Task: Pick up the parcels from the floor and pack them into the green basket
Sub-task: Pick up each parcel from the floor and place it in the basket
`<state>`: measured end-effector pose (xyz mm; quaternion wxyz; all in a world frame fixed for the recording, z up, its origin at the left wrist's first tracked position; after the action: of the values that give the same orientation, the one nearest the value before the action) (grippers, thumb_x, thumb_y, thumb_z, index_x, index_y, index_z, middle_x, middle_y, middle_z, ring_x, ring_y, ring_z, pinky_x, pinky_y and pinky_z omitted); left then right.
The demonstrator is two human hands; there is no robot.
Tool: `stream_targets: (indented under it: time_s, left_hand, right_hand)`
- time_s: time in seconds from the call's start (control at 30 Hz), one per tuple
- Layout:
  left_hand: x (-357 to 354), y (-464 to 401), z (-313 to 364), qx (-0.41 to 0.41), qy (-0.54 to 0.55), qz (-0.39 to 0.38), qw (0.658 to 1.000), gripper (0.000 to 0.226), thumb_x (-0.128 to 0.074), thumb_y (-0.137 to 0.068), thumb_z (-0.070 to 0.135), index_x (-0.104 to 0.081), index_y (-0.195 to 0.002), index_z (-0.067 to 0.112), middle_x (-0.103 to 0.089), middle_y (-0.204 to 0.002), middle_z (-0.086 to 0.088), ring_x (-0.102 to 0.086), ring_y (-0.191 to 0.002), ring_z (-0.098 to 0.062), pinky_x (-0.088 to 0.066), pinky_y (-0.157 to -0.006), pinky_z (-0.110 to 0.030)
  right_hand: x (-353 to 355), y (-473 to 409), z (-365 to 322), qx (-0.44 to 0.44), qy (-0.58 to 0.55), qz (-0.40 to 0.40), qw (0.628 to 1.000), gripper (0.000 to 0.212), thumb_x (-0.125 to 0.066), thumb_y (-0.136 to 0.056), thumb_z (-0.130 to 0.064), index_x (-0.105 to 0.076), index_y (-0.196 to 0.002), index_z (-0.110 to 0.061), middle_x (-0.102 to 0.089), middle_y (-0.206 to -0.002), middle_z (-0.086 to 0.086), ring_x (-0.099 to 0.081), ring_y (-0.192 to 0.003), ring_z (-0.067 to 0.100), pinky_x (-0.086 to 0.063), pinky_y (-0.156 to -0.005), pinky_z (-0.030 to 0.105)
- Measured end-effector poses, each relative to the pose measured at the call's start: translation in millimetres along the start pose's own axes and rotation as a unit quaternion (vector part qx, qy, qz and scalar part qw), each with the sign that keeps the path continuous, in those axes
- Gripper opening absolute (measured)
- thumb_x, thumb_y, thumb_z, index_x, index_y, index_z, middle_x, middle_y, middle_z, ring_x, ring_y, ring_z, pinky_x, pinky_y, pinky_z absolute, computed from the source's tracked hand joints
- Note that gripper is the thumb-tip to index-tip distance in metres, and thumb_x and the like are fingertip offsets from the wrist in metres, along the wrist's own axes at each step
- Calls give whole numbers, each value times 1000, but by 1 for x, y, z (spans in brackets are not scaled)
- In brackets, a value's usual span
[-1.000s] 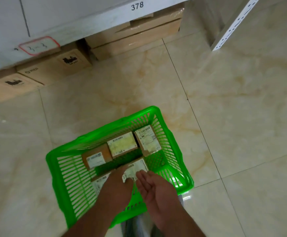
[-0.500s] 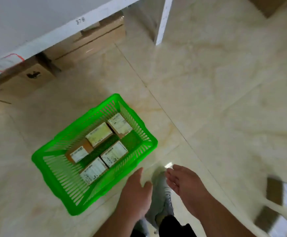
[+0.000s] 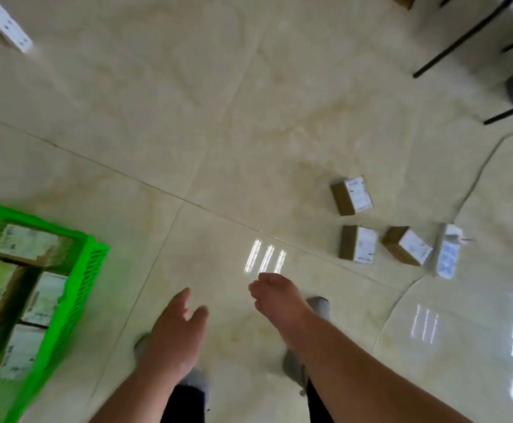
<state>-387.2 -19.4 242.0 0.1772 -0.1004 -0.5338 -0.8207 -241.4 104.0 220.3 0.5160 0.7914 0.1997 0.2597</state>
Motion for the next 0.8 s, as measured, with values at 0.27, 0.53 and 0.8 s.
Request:
stream_targets:
  time_s: [0.27, 0.53, 0.8]
  left_hand:
    - [-157, 22, 101, -10, -62, -44, 997, 56, -56, -100, 23, -41, -154, 16, -51, -153, -8, -52, -138, -20, -35, -98, -24]
    - [-264, 25, 158, -6, -49, -67, 997, 57, -53, -100, 24, -38, -155, 17, -49, -154, -5, -50, -139, -17, -35, -109, -30]
    - [-309, 32, 168, -24, -94, -111, 989, 60, -49, -101, 31, -33, -157, 21, -40, -161, -1, -41, -145, -17, -31, -120, -36]
  right_hand:
    - [200, -31, 39, -35, -59, 40, 997, 23, -63, -72, -22, -44, -58, -24, -39, -60, -6, -35, -54, 14, -27, -52, 27]
    - [333, -58, 69, -46, -68, 73, 994, 12, -68, -63, -30, -57, -62, -25, -51, -68, -6, -49, -63, 17, -40, -59, 30]
    - [378, -67, 113, -61, -53, 94, 992, 19, -66, -58, -35, -47, -62, -35, -46, -69, -12, -40, -59, 11, -32, -55, 28]
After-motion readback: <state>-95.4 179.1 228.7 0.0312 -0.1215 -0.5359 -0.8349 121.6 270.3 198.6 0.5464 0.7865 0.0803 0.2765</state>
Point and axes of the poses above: each hand's wrist, its own y-axis away from the middle knuckle, its own x-axis out of the back of the hand, z = x × y, the point moved 1 cm from there along -y, towards the middle knuckle
